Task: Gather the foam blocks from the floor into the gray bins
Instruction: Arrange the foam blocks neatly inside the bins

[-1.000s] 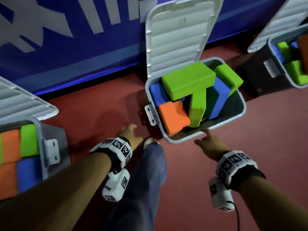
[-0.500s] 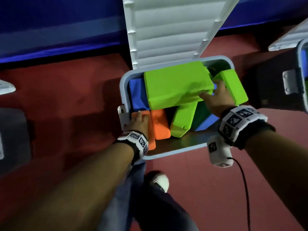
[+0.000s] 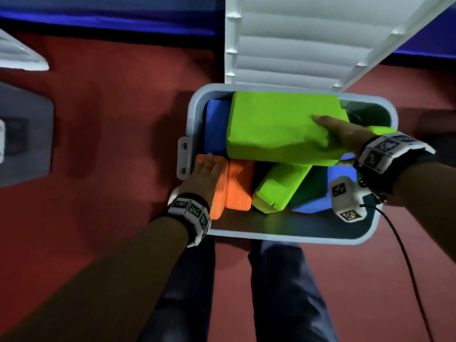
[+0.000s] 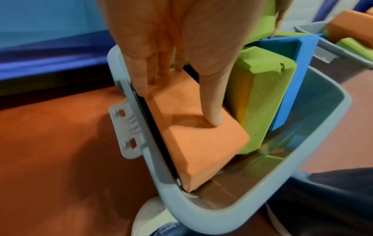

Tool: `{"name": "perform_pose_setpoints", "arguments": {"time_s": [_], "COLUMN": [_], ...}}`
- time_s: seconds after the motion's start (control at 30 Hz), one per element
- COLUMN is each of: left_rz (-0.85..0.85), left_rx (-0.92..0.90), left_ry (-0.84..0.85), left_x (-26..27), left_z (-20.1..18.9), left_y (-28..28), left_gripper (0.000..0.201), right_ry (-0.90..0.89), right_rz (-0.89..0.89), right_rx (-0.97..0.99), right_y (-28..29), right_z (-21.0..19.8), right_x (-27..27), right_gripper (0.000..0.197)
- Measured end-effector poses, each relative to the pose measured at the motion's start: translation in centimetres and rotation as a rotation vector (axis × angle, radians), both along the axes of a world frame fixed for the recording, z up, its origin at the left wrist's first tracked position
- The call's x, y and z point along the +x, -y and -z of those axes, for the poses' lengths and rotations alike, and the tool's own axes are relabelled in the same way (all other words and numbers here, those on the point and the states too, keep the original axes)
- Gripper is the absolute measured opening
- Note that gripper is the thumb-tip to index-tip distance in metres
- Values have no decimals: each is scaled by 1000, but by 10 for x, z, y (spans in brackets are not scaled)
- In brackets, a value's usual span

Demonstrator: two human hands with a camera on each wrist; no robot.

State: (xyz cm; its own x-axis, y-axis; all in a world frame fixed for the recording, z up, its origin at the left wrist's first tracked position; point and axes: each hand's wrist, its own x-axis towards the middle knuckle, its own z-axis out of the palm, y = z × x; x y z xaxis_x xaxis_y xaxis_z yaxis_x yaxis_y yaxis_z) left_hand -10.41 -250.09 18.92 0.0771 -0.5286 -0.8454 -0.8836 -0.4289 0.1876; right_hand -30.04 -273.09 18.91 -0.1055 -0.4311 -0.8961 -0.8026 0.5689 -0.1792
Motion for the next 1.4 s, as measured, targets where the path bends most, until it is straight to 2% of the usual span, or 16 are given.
{"name": "perform_pose_setpoints", "arguments": {"time_s": [0.03, 0.2, 0.37, 0.5, 0.57, 0.63, 0.7, 0.77, 0.83, 0.87, 0.93, 1.0, 1.1, 1.2, 1.3, 1.4], "left_rz": [-22, -33, -31, 21, 83, -14, -298, -839, -1435, -1612, -1772, -1670, -1316, -949, -787, -647], "left_rx": [-10, 37, 14, -160, -83, -53, -74, -185, -159, -52, 127, 233, 94, -47, -230, -311], "left_ry": [11, 28, 67, 161, 78, -52, -159, -300, -599, -782, -1063, -1003, -536, -245, -97, -28], "left_x": [-2, -10, -25, -41, -30, -11, 6, 24, 43, 51, 64, 71, 87, 98, 102, 101], "left_z": [4, 26, 76, 99, 112, 110, 85, 43, -17, -37, -67, -72, -75, -89, -108, -120], "left_y": [3, 0, -11, -22, -29, -34, -30, -17, 7, 15, 27, 26, 22, 13, 5, 11], "left_gripper": [82, 83, 83, 67, 84, 104, 90, 68, 73, 83, 86, 95, 131, 117, 87, 79], "right_ry": [36, 82, 277, 273, 299, 359, 383, 333, 278, 273, 292, 341, 511, 197, -245, -340], "right_rz": [10, 54, 300, 345, 327, 216, -9, -204, -321, -365, -473, -599, -597, -400, -105, 31], "right_rx": [18, 147, 89, -130, -319, -532, -734, -860, -948, -980, -995, -898, -672, -681, -391, -120], "right_y": [2, 2, -8, -27, -42, -62, -82, -106, -135, -151, -183, -208, -219, -199, -169, -144], "right_z": [-2, 2, 14, 20, 8, -13, -33, -50, -66, -70, -72, -74, -77, -64, -46, -19], "right_x": [0, 5, 1, 1, 3, 9, 18, 33, 56, 67, 87, 101, 97, 74, 59, 62], "right_gripper": [25, 33, 12, 115, 120, 110, 111, 112, 108, 103, 89, 79, 56, 53, 88, 112]}}
